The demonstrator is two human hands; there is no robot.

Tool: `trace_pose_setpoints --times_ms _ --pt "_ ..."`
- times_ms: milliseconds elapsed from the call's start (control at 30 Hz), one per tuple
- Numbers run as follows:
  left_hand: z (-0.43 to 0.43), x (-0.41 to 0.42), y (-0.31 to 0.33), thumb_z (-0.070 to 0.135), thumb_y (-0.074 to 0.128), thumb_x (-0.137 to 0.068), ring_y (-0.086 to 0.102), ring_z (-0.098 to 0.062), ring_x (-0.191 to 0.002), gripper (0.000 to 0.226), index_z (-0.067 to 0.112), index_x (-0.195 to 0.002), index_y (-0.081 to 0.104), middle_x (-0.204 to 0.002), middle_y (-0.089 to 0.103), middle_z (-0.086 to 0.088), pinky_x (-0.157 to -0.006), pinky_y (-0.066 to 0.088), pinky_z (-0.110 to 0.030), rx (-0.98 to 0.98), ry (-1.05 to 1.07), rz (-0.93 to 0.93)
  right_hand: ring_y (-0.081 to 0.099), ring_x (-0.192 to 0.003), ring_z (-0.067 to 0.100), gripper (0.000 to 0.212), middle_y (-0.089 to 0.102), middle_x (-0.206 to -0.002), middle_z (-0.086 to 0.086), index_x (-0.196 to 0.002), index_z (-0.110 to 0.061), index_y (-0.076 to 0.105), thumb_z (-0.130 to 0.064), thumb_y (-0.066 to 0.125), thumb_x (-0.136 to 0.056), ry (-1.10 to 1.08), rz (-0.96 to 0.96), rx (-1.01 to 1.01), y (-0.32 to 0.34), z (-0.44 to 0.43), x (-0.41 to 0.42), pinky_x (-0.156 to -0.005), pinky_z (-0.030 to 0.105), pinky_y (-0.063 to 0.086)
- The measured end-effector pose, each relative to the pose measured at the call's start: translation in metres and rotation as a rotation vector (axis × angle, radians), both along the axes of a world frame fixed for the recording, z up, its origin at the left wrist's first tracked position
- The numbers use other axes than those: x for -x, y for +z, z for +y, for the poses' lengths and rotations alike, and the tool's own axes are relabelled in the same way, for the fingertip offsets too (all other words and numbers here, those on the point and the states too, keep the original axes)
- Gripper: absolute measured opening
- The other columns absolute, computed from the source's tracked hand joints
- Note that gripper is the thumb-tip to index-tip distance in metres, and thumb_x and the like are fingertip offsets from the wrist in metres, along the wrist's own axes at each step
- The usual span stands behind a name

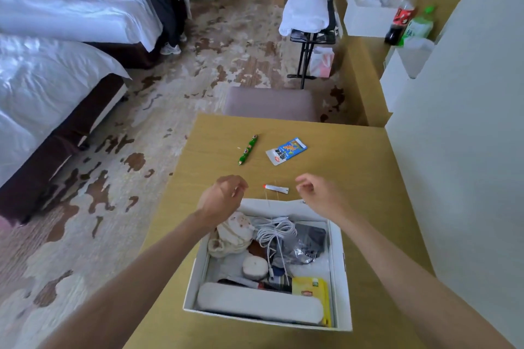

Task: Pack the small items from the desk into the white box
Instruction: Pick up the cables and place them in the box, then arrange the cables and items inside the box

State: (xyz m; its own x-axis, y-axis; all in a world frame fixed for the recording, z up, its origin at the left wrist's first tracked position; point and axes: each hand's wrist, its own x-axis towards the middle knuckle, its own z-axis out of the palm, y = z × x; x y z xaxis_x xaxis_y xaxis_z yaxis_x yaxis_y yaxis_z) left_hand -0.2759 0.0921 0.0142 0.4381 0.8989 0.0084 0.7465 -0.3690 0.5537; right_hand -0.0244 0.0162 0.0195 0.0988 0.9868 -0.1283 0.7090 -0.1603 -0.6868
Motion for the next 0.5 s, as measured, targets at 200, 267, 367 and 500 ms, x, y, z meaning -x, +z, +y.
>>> trace_pose_setpoints --times_ms 200,267,367,500 --pt "0.051 -0.037 -0.025 0.020 0.045 -0.094 0.061 -0.023 -0.084 0.024 0.018 -0.106 0.065 -0.106 0.067 -0.005 -0.074 0.049 -0.029 0.259 -0.144 0.108 0.062 -0.100 0.024 0.029 0.066 -0.116 0.009 -0.118 -0.010 0.063 -0.005 0.059 -0.090 0.087 -0.145 0.396 -0.024 0.051 -0.003 -0.083 0.035 0.050" --pt "0.065 -0.048 -0.034 0.018 0.048 -0.093 0.063 -0.025 -0.092 0.022 0.015 -0.107 0.065 -0.108 0.068 -0.007 -0.080 0.050 -0.032 0.310 -0.205 0.069 0.059 -0.112 0.024 0.041 0.061 -0.127 0.009 -0.127 -0.009 0.057 -0.006 0.066 -0.087 0.126 -0.189 0.529 -0.030 0.064 -0.008 -0.095 0.037 0.048" --pt "0.086 -0.064 -0.047 0.014 0.051 -0.091 0.060 -0.024 -0.102 0.022 0.012 -0.109 0.063 -0.111 0.067 -0.007 -0.082 0.044 -0.028 0.347 -0.327 0.104 0.059 -0.109 0.021 0.051 0.060 -0.129 0.004 -0.132 -0.013 0.053 -0.012 0.072 -0.084 0.173 -0.252 0.651 -0.037 0.076 -0.012 -0.089 0.031 0.049" --pt "0.108 -0.085 -0.070 0.019 0.055 -0.090 0.056 -0.023 -0.110 0.023 0.017 -0.112 0.059 -0.117 0.062 -0.003 -0.086 0.044 -0.034 0.241 -0.471 0.300 0.057 -0.084 0.017 0.034 0.065 -0.112 -0.001 -0.114 -0.024 0.064 -0.024 0.071 -0.081 0.302 -0.510 0.682 -0.048 0.085 -0.008 -0.059 0.026 0.038"
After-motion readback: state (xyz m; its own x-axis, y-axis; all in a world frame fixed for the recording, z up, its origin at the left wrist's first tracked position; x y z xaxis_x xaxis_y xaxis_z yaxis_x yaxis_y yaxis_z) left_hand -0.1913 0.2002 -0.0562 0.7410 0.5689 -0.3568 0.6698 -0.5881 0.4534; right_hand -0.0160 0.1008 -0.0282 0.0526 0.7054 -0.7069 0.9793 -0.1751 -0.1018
